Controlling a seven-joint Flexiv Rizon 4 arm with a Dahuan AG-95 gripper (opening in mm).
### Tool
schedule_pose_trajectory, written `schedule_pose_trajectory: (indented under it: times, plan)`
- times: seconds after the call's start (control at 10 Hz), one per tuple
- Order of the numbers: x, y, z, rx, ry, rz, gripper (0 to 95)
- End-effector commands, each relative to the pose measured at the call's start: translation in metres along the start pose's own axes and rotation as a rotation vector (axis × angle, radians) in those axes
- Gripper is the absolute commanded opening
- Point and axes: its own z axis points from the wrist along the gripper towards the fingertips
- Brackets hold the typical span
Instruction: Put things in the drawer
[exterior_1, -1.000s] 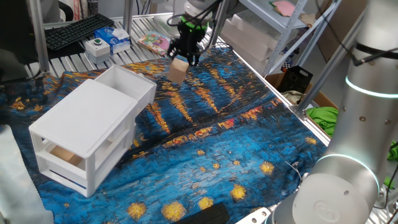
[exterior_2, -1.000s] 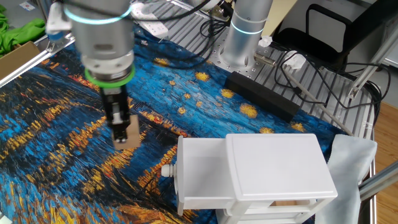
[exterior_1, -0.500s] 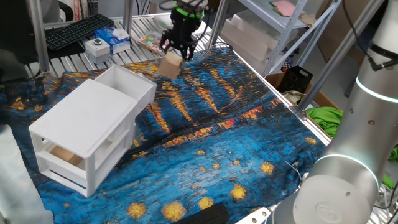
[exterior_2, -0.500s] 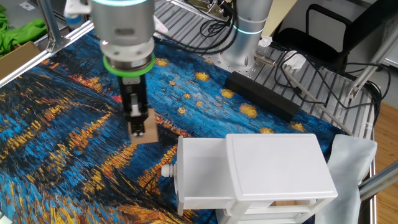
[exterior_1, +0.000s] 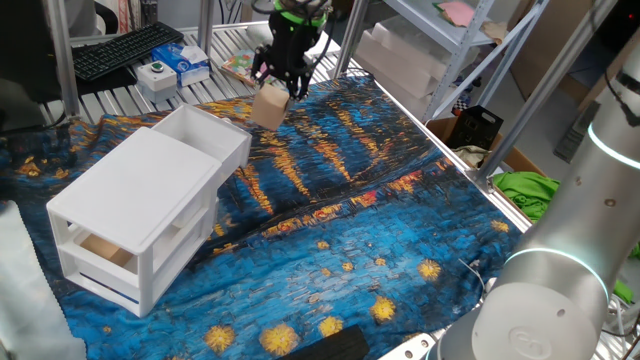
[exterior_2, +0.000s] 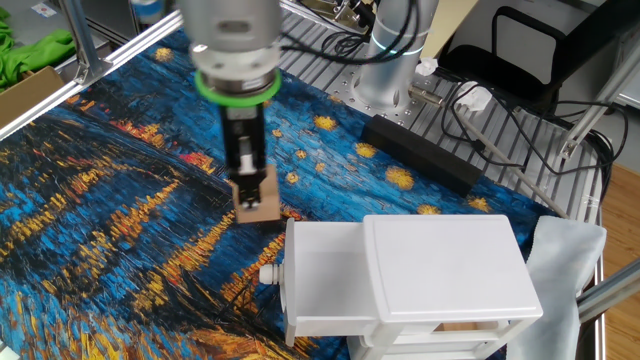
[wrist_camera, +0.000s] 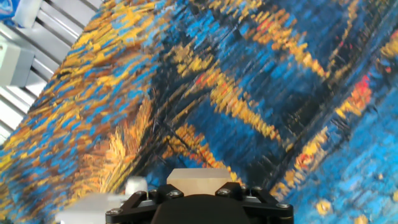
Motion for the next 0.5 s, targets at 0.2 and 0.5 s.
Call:
schedule_pose_trajectory:
  times: [0.2, 0.5]
  plan:
    - [-0.0012, 0.0018, 0.0018, 0.011, 0.001, -0.008, 0.0]
    - [-0.0038, 0.0039, 0.0008, 0.012, 0.014, -0.011, 0.0]
